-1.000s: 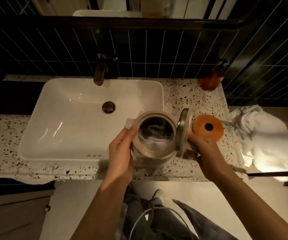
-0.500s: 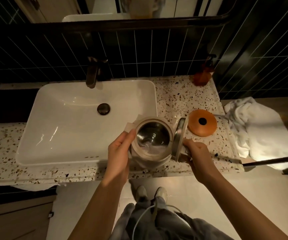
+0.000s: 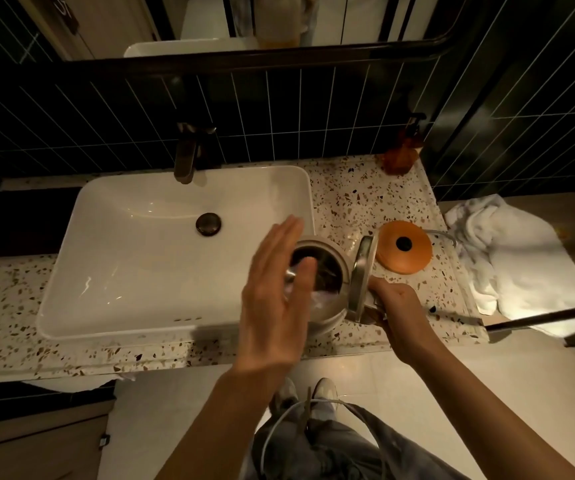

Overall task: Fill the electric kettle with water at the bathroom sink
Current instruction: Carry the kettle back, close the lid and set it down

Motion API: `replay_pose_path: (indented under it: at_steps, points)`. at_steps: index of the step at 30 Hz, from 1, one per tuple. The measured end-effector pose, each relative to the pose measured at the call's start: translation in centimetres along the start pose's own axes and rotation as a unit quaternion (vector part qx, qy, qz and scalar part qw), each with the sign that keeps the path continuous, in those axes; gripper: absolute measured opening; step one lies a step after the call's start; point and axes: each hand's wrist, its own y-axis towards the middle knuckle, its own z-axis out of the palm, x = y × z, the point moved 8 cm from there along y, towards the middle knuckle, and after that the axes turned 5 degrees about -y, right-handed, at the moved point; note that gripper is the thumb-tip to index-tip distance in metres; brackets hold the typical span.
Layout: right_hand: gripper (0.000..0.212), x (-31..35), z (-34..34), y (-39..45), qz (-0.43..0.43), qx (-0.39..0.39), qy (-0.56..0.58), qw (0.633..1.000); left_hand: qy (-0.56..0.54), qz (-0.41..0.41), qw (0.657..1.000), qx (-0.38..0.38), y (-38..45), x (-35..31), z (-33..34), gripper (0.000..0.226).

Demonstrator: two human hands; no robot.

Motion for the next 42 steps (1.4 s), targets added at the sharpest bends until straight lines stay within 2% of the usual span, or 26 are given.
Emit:
replay_pose_path:
  at_steps: [4,7,13,18,22,26,30,33,35,37,39,42]
  points:
    - [0.049,0.6,0.1,-0.3,-0.003,-0.007,-0.016,1.000,-0.029,0.095,0.992,0.080,-0.4,-3.9,2.9,0.059]
    - [0.033,0.6,0.0,-0.3,-0.014,0.003,-0.025,1.000,0.001,0.154,0.985,0.081,-0.6,-4.9,4.2,0.055]
    - [0.039,1.0,0.4,-0.4,-0.016,0.012,0.036,0.999,0.055,0.216,0.973,0.056,0.2,-4.5,3.6,0.046]
    - [0.042,0.0,0.0,-0.1,0.015,0.000,0.050,0.999,0.111,0.184,0.977,0.001,1.5,-1.0,0.0,0.042]
    - [0.057,-0.3,0.0,0.2,0.015,0.009,0.076,0.997,0.147,0.178,0.973,0.019,1.6,0.8,-0.7,0.042]
    - [0.070,-0.5,0.1,0.3,0.012,0.020,0.075,0.997,0.197,0.116,0.970,0.087,1.6,2.6,-0.1,0.045]
    - [0.099,-0.5,-0.2,0.4,0.006,0.014,0.051,0.999,0.251,0.105,0.952,0.143,1.5,3.5,0.2,0.050]
    - [0.097,-0.3,-0.2,0.3,0.005,0.008,0.048,0.999,0.280,0.095,0.941,0.164,1.6,4.4,0.1,0.052]
    - [0.105,-0.3,-0.2,0.2,0.005,0.010,0.042,0.999,0.292,0.087,0.937,0.173,1.6,5.3,0.2,0.053]
    - [0.098,-0.4,-0.2,0.1,0.016,0.014,0.042,0.999,0.305,0.083,0.932,0.177,1.5,5.9,0.4,0.054]
    - [0.084,-0.3,-0.2,-0.1,0.020,0.008,0.041,0.999,0.297,0.076,0.936,0.173,1.5,6.3,0.4,0.054]
    - [0.093,-0.1,-0.1,-0.2,0.020,0.007,0.037,0.999,0.244,0.066,0.954,0.159,1.5,6.5,0.4,0.056]
